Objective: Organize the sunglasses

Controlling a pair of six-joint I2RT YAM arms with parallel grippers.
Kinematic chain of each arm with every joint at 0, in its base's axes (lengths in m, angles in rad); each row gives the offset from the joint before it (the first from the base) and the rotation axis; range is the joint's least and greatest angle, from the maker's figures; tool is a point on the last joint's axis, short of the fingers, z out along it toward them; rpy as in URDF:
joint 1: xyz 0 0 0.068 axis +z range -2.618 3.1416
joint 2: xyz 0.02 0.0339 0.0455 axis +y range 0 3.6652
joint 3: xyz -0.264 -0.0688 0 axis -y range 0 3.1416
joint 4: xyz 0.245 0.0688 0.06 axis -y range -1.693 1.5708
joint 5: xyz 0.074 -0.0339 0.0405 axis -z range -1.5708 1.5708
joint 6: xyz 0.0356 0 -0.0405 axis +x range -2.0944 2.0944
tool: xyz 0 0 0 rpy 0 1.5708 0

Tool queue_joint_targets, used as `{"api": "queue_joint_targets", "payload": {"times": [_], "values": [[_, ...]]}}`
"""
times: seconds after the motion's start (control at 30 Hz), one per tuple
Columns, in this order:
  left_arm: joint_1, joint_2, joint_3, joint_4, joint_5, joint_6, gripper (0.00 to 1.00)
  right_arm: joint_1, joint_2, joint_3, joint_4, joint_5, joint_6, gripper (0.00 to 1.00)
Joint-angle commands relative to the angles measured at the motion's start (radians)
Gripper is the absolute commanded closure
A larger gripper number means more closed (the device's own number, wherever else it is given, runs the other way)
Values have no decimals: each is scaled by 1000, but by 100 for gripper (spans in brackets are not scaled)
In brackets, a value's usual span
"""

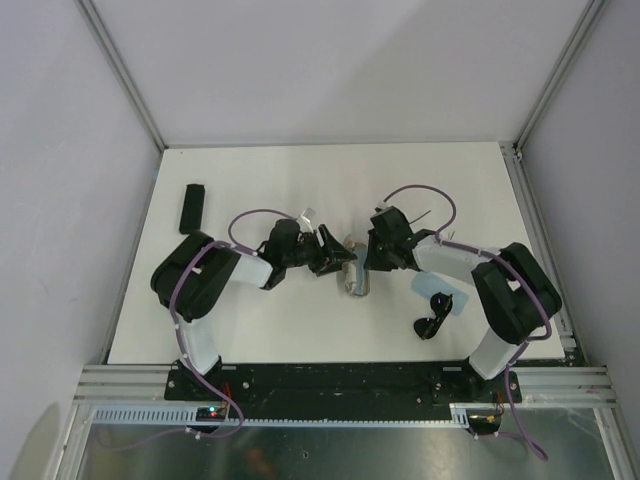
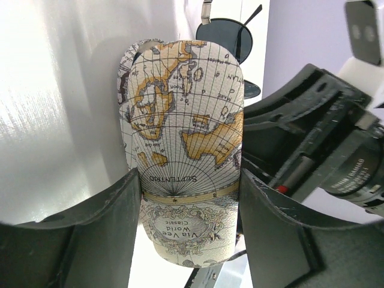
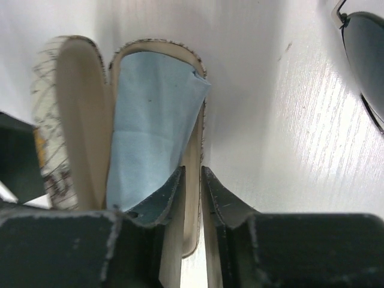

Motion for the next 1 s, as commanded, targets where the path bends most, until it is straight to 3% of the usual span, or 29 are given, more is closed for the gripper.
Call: {"api": "queue_joint_targets", "payload": {"times": [0.0,0.27,0.43,0.7,0.97], "values": [[12,-39,-10,18,16,37,54,-26,-103,10,-15,-3,-3,77],[27,-57,-38,17,41,60,54,-78,-235,4,-155,37,-40,70],[30,-66,-48,17,56,70,55,-130,-404,-68,-237,89,-21,65],[28,-89,-75,17,53,91,56,-203,-673,-221,-488,297,185,63],[26,-94,-82,17,72,105,56,-196,-758,-366,-571,283,303,64]]}}
